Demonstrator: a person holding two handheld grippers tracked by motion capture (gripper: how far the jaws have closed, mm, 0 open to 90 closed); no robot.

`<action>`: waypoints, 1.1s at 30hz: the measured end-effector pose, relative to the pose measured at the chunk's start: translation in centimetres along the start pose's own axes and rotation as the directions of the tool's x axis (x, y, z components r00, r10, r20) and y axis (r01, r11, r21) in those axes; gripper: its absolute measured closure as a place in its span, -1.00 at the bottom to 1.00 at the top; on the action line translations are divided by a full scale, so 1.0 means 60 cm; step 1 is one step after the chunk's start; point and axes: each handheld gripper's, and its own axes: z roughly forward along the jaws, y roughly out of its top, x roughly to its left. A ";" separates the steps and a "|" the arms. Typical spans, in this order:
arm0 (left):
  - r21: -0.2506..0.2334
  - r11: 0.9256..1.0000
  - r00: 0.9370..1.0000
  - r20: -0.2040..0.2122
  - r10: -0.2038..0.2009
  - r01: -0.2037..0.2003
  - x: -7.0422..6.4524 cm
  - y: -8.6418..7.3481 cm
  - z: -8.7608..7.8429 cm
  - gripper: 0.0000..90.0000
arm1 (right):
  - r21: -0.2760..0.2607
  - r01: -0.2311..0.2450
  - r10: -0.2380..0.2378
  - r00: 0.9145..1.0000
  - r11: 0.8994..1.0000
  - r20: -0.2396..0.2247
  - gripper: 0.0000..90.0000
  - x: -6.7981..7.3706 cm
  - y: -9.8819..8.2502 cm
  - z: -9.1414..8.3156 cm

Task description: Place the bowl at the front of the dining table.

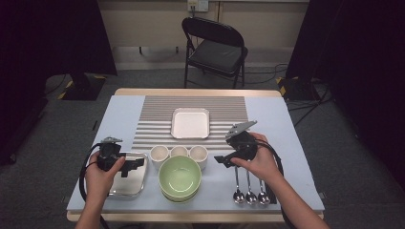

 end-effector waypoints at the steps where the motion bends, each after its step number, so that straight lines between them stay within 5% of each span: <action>1: 0.000 1.000 1.000 0.002 0.000 0.000 -0.001 0.000 0.001 -0.66 | 0.007 0.002 -0.002 1.000 1.000 -0.001 -0.56 0.001 0.002 0.000; 33: 0.010 1.000 1.000 0.003 0.003 -0.003 0.001 -0.002 0.005 -0.66 | 0.006 0.024 -0.023 0.998 1.000 -0.056 -0.59 0.023 0.050 0.009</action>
